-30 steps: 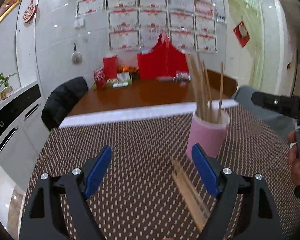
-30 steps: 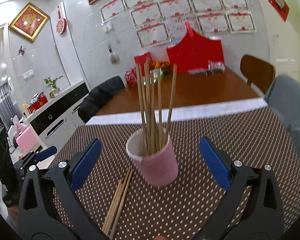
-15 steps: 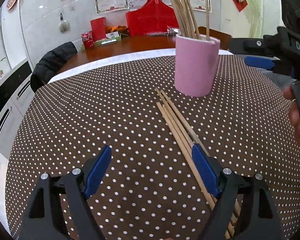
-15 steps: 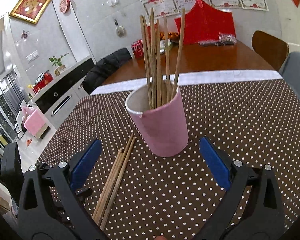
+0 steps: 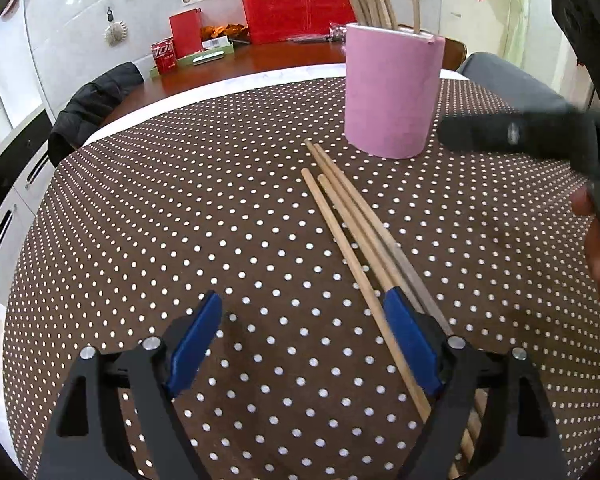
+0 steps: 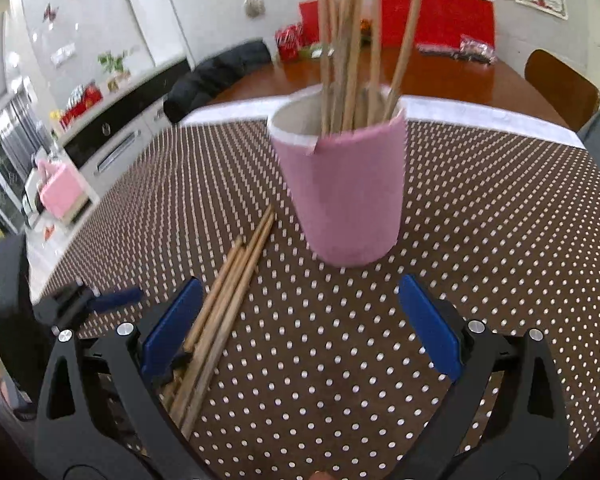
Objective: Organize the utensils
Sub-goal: 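Move both open tools back down to the chopstick pile, then close the right tool on a chopstick while the left tool grasps another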
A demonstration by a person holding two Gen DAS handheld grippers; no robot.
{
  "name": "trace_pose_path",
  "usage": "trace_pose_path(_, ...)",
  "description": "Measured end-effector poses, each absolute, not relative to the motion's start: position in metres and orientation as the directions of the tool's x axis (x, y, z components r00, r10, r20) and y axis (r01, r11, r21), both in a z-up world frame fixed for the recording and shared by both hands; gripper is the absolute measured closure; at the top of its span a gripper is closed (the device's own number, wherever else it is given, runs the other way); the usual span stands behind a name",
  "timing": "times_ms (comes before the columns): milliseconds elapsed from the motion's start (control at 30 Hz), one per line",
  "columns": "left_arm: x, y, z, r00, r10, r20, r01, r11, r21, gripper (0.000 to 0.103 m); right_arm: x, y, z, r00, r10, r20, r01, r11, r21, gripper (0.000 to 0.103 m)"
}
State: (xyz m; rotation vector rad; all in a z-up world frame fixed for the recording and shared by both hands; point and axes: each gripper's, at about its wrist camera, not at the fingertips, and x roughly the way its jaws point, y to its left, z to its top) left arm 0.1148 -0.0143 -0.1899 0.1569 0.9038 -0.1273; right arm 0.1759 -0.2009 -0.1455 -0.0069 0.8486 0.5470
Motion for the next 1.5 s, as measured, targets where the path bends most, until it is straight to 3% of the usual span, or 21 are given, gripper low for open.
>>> trace_pose_path(200,0.134,-0.01,-0.187,0.618,-0.003,-0.786,0.164,0.978,0.126,0.019,0.174,-0.189,-0.159,0.477,0.429,-0.767,-0.496,0.852,0.168,0.006)
trace_pose_path(400,0.145,0.012,-0.187,0.609,-0.03,-0.793,0.165,0.982,0.089,0.019,0.163,-0.166,-0.172,0.432,0.409,-0.803,-0.573,0.813,0.105,0.007)
trace_pose_path(567,0.146,0.023,-0.189,0.603,-0.045,-0.796,0.159,0.985,0.065,0.019,0.157,-0.15,-0.183,0.454,0.325,-0.83,-0.584,0.812,-0.002,0.007)
trace_pose_path(800,0.145,0.025,-0.191,0.604,-0.047,-0.796,0.16,0.985,0.064,0.019,0.154,-0.15,-0.184,0.475,0.281,-0.834,-0.568,0.822,-0.047,0.009)
trace_pose_path(900,0.143,0.024,-0.191,0.605,-0.046,-0.795,0.161,0.985,0.066,0.019,0.157,-0.144,-0.187,0.484,0.265,-0.834,-0.554,0.83,-0.058,0.017)
trace_pose_path(1033,0.14,0.02,-0.19,0.609,-0.022,-0.793,0.158,0.983,0.095,0.019,0.168,-0.14,-0.182,0.496,0.264,-0.827,-0.518,0.854,-0.038,0.048)
trace_pose_path(1267,0.174,0.014,-0.187,0.569,0.012,-0.822,0.141,0.984,0.112,0.019,0.205,-0.121,-0.18,0.465,0.263,-0.845,-0.505,0.863,-0.009,0.05)
trace_pose_path(1300,0.179,0.016,-0.187,0.565,0.001,-0.825,0.14,0.985,0.097,0.019,0.209,-0.115,-0.18,0.465,0.263,-0.845,-0.508,0.862,-0.012,0.058)
trace_pose_path(1333,0.183,0.016,-0.187,0.562,-0.01,-0.827,0.139,0.987,0.082,0.024,0.21,-0.112,-0.179,0.465,0.274,-0.842,-0.52,0.854,-0.01,0.071)
trace_pose_path(1367,0.186,0.017,-0.186,0.559,-0.046,-0.828,0.152,0.987,0.048,0.032,0.213,-0.106,-0.178,0.461,0.281,-0.842,-0.528,0.849,-0.006,0.077)
trace_pose_path(1400,0.186,0.015,-0.184,0.561,-0.052,-0.826,0.158,0.986,0.046,0.054,0.214,-0.101,-0.178,0.456,0.288,-0.842,-0.536,0.844,-0.002,0.091)
trace_pose_path(1433,0.186,0.012,-0.182,0.561,-0.054,-0.826,0.172,0.984,0.053,0.09,0.212,-0.097,-0.178,0.453,0.296,-0.841,-0.545,0.838,0.002,0.093)
trace_pose_path(1500,0.185,0.01,-0.181,0.553,-0.069,-0.83,0.182,0.983,0.039,0.097,0.21,-0.099,-0.179,0.456,0.311,-0.834,-0.545,0.839,0.016,0.096)
